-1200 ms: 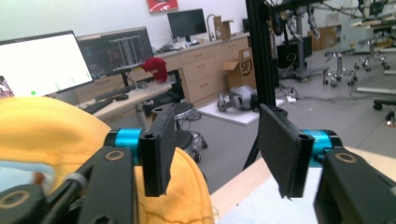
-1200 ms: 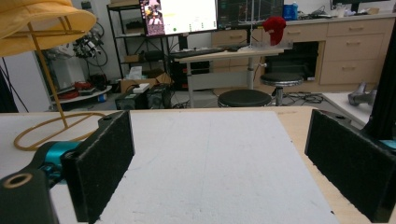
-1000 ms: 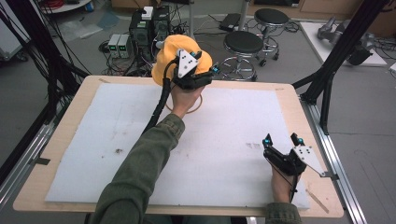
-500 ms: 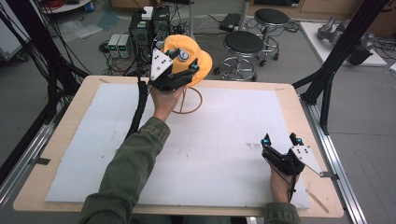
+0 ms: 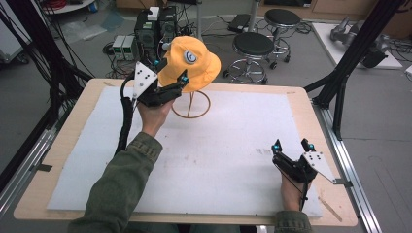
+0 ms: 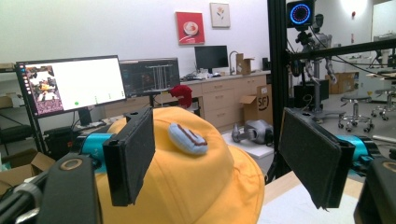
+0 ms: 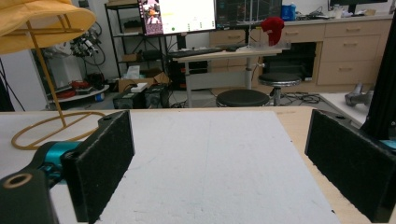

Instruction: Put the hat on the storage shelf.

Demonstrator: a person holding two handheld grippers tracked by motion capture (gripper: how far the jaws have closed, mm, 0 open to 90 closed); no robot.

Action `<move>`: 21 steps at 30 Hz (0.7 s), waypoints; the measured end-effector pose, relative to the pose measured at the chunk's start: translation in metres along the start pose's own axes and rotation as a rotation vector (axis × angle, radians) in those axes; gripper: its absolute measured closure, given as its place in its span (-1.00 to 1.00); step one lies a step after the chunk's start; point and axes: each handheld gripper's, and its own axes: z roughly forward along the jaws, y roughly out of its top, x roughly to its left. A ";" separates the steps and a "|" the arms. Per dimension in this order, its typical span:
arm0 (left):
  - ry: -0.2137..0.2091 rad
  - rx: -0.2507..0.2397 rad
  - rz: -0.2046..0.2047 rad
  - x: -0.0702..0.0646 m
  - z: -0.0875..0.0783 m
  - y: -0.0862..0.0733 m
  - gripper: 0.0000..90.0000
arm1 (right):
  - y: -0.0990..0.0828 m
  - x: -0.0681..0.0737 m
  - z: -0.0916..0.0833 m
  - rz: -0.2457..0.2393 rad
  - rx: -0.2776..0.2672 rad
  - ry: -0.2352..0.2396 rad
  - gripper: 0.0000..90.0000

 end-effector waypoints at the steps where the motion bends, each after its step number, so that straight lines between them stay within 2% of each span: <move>1: 0.003 0.000 0.000 0.001 -0.004 -0.002 -0.40 | 0.000 0.000 0.000 -0.002 0.003 0.000 -0.85; 9: 0.039 0.023 -0.017 0.010 -0.026 -0.020 -0.41 | 0.000 0.001 -0.001 0.000 0.006 0.003 -0.85; 12: 0.049 0.033 -0.022 0.015 -0.036 -0.027 -0.42 | 0.000 0.001 -0.001 -0.007 0.003 0.017 -0.85; 16: 0.065 0.063 -0.017 0.023 -0.049 -0.034 -0.43 | 0.000 0.001 -0.001 -0.006 0.007 0.016 -0.85; 21: 0.091 0.055 -0.037 0.033 -0.067 -0.040 -0.45 | 0.000 0.002 -0.001 -0.004 0.009 0.015 -0.85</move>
